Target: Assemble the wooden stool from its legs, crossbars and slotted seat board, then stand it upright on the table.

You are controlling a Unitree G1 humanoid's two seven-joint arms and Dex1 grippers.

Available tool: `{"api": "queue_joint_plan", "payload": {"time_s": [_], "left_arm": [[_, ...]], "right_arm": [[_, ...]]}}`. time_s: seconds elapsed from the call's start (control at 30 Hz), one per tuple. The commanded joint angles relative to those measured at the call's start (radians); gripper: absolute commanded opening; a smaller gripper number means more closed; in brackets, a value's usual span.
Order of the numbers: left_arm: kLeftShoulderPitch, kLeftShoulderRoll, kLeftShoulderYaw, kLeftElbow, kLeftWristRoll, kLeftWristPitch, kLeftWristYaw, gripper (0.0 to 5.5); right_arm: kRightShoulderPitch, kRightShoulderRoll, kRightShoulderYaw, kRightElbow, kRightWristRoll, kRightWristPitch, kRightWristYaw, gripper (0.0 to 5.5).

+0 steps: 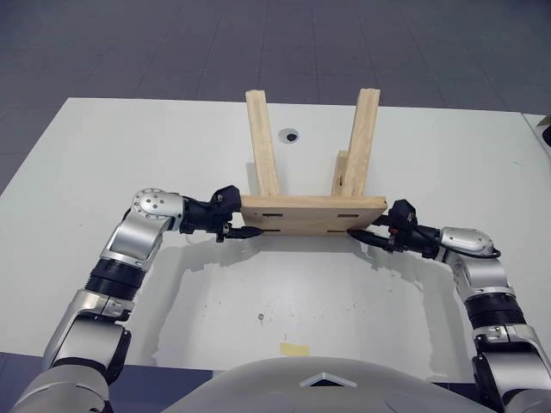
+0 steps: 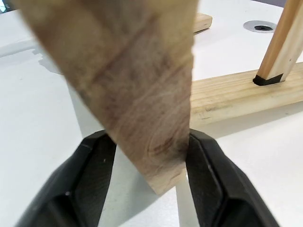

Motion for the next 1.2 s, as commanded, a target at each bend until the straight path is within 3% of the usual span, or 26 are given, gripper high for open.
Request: {"api": "queue_joint_plan", "payload": {"time_s": [0.03, 0.1, 0.2, 0.3, 0.4, 0.5, 0.63, 0.8, 1.1, 1.2], "left_arm": [[0.049, 0.023, 0.015, -0.067, -0.089, 0.160, -0.043, 2.09], [0.052, 0.038, 0.043, -0.103, -0.159, 0.277, -0.053, 1.88], [0.051, 0.026, 0.156, -0.199, -0.350, 0.518, -0.015, 1.88], [0.039, -0.032, 0.338, -0.324, -0.612, 0.776, 0.137, 1.86], [0.010, -0.120, 0.453, -0.399, -0.821, 0.896, 0.359, 1.79], [-0.058, -0.212, 0.487, -0.386, -1.049, 0.871, 0.660, 1.67], [-0.158, -0.298, 0.465, -0.326, -1.319, 0.702, 1.065, 1.44], [-0.198, -0.381, 0.516, -0.240, -1.410, 0.556, 1.340, 1.37], [-0.212, -0.474, 0.521, -0.168, -1.455, 0.470, 1.665, 1.36], [-0.199, -0.470, 0.510, -0.137, -1.458, 0.485, 1.720, 2.06]], "right_arm": [[0.067, -0.004, -0.001, -0.106, 0.074, 0.142, 0.014, 2.22], [0.099, -0.011, -0.030, -0.181, 0.152, 0.251, 0.025, 2.21], [0.149, -0.008, -0.135, -0.387, 0.438, 0.541, -0.015, 2.21], [0.169, 0.041, -0.265, -0.580, 0.839, 0.714, -0.220, 2.21], [0.175, 0.092, -0.310, -0.681, 1.197, 0.662, -0.485, 2.21], [0.140, 0.166, -0.288, -0.771, 1.424, 0.509, -0.731, 2.21], [0.033, 0.257, -0.278, -0.839, 1.502, 0.370, -0.946, 2.13], [-0.065, 0.304, -0.307, -0.784, 1.506, 0.313, -1.080, 1.57], [0.015, 0.341, -0.376, -0.547, 1.297, 0.272, -1.135, 2.94], [0.042, 0.360, -0.363, -0.538, 1.235, 0.274, -1.118, 3.44]]}}
